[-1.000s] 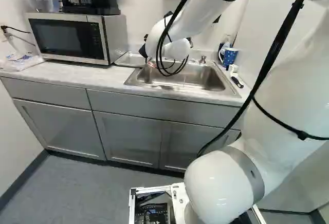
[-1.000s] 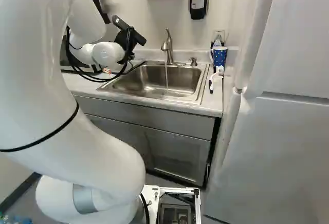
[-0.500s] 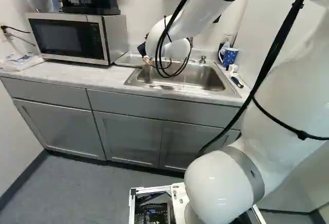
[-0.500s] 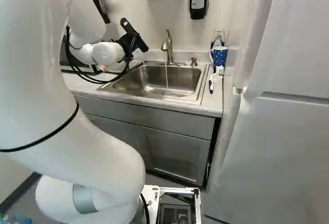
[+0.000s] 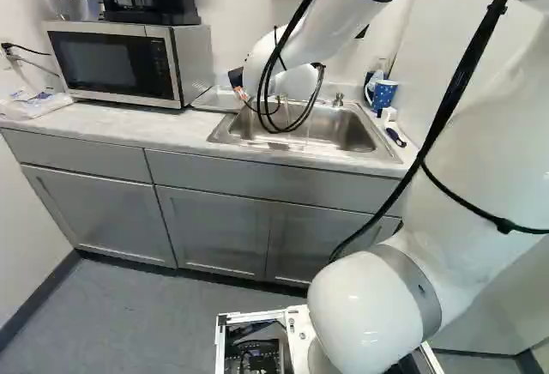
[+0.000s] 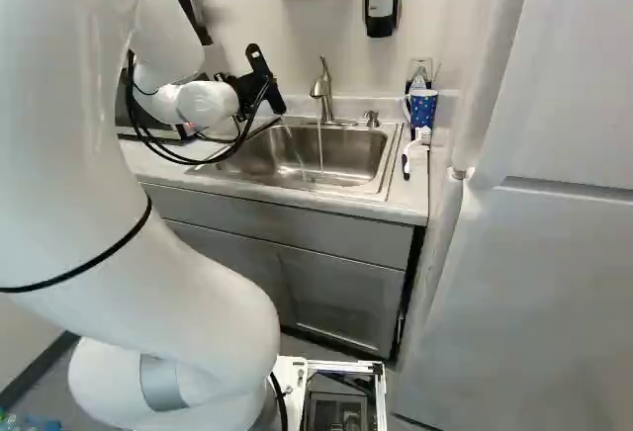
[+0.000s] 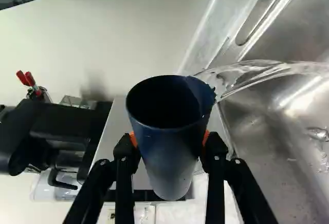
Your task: Rinse the cup and place it in the tray
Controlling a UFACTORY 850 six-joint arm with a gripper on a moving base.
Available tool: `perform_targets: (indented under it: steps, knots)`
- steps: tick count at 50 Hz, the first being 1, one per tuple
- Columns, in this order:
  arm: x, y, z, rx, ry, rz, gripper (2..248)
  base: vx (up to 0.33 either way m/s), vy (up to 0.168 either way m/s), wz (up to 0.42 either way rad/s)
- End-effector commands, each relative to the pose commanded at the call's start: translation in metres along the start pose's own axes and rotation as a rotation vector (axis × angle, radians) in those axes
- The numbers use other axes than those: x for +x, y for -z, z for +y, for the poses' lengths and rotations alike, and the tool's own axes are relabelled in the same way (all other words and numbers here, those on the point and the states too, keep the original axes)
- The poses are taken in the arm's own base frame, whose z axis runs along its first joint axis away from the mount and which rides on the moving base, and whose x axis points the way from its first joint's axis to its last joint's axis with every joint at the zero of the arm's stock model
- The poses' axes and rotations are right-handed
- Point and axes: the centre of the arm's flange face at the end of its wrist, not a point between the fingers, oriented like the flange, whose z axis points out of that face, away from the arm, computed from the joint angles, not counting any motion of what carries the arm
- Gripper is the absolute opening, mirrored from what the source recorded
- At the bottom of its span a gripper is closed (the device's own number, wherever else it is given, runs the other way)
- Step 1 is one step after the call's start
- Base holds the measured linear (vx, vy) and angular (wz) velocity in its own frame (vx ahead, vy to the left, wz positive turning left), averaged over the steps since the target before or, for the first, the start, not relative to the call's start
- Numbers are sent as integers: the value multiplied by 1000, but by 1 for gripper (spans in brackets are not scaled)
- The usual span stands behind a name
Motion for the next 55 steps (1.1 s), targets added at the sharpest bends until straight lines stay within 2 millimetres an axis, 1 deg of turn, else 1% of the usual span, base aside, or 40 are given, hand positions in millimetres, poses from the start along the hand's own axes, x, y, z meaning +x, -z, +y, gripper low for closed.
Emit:
perform_targets:
  steps: [55]
  knots:
    - [0,0,0,0,-578,0,126,0,0,0]
